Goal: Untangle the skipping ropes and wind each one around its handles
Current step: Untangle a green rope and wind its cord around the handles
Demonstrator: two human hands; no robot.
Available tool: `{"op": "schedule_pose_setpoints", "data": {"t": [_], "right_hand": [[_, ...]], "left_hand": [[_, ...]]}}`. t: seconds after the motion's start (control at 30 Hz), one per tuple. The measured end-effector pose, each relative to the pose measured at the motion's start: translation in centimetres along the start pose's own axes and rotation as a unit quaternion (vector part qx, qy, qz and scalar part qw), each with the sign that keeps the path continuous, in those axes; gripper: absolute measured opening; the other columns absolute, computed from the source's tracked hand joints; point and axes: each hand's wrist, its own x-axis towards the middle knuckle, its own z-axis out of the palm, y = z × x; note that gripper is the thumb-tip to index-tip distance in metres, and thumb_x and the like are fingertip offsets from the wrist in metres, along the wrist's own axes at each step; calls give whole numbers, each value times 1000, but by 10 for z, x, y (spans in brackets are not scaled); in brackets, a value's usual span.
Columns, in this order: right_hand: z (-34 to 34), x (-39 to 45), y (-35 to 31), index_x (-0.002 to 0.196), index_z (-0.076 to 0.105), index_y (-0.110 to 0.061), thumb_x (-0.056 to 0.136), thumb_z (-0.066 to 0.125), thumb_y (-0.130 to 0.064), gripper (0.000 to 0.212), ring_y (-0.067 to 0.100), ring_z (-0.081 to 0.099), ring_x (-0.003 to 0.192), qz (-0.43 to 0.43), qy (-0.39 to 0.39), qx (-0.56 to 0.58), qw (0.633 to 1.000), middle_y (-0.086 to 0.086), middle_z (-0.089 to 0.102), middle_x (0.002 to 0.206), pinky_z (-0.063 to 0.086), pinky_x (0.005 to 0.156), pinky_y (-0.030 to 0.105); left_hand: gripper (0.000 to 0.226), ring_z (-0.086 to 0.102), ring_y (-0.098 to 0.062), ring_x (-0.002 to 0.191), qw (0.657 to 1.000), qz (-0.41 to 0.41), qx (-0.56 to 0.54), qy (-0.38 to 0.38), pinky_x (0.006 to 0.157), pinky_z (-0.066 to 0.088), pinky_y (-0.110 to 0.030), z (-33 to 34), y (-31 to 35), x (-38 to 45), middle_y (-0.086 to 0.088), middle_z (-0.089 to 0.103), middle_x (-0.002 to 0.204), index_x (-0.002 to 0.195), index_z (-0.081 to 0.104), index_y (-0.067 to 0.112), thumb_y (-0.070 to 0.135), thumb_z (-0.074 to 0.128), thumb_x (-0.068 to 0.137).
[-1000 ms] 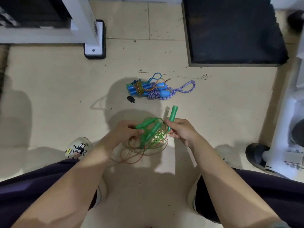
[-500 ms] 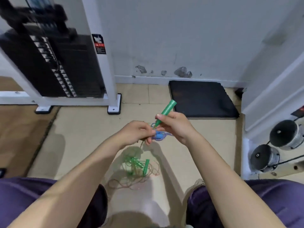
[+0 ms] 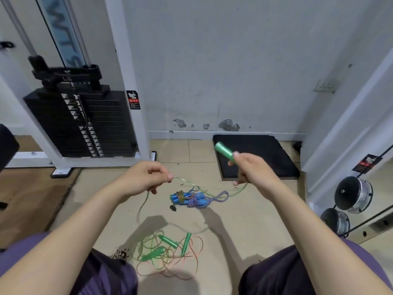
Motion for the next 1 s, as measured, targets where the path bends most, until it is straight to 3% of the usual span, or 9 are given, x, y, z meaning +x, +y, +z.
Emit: {"op": "schedule_pose_setpoints", "data": {"t": [0.13, 0.27, 0.33, 0.47, 0.57, 0.67, 0.73, 0.87, 1.0], "right_hand": [[20, -6, 0, 101, 69, -12, 94, 57, -23, 18, 14, 49, 52, -9, -133, -57, 989, -2, 45, 62, 50, 72, 44], [23, -14, -6, 105, 71, -10, 96, 60, -15, 15, 17, 47, 57, -33, -228, -99, 968, 2, 56, 69, 40, 58, 29], [25, -16, -7, 93, 72, -4, 91, 67, -15, 12, 18, 44, 51, -27, -245, -95, 964, 5, 60, 67, 38, 52, 26], [27, -15, -9, 75, 66, 5, 82, 77, -24, 32, 16, 39, 47, -23, -207, -119, 971, 10, 54, 57, 32, 46, 22], [31, -14, -8, 75, 68, -4, 81, 79, -27, 25, 14, 46, 52, -46, -140, -66, 987, 10, 56, 63, 40, 52, 24], [34, -9, 2, 88, 64, -26, 76, 83, -31, 22, 11, 57, 79, -110, -3, -91, 990, 2, 63, 92, 47, 76, 25], [32, -8, 1, 85, 62, -23, 78, 82, -24, 21, 8, 56, 77, -141, 44, -71, 986, -4, 63, 89, 45, 74, 21], [37, -21, -10, 85, 67, -23, 81, 78, -13, 15, 5, 52, 61, -151, -82, -56, 984, -25, 62, 70, 42, 63, 21], [52, -27, -8, 90, 57, -24, 80, 80, -10, 28, 17, 51, 60, -123, -153, -32, 980, -10, 64, 78, 46, 56, 34]], "left_hand": [[14, 40, -15, 52, 999, 10, -44, -7, 47, 38, -20, 18, 1, 10, -5, 45, 60, 85, 71, 10, 24, 74, 86], [56, 47, -10, 60, 997, -1, -10, -75, 56, 42, -27, 27, -1, 15, 6, 50, 64, 112, 63, 30, 57, 76, 65], [54, 49, -9, 62, 993, 14, 7, -114, 58, 42, -25, 33, 3, 15, 5, 52, 68, 111, 65, 33, 62, 71, 67], [41, 48, -8, 58, 984, 22, 37, -173, 53, 40, -19, 45, 11, 11, 4, 57, 66, 96, 68, 19, 57, 67, 80], [36, 44, -14, 54, 981, 27, 32, -191, 50, 36, -20, 51, 11, 8, 2, 56, 60, 85, 59, 4, 38, 62, 95], [16, 40, -11, 46, 994, 11, -73, -85, 46, 34, -19, 52, 10, 13, 2, 50, 57, 86, 59, 9, 19, 58, 98], [11, 40, -10, 46, 986, -10, -166, -16, 46, 35, -19, 49, 8, 18, 1, 50, 60, 91, 60, 10, 17, 56, 98], [7, 46, -10, 52, 975, -8, -217, -35, 52, 39, -20, 53, 6, 19, 1, 53, 65, 94, 61, 9, 15, 58, 97], [9, 50, -11, 56, 970, 20, -220, -102, 56, 44, -20, 58, 4, 17, -3, 57, 69, 93, 62, 8, 13, 68, 88]]}}
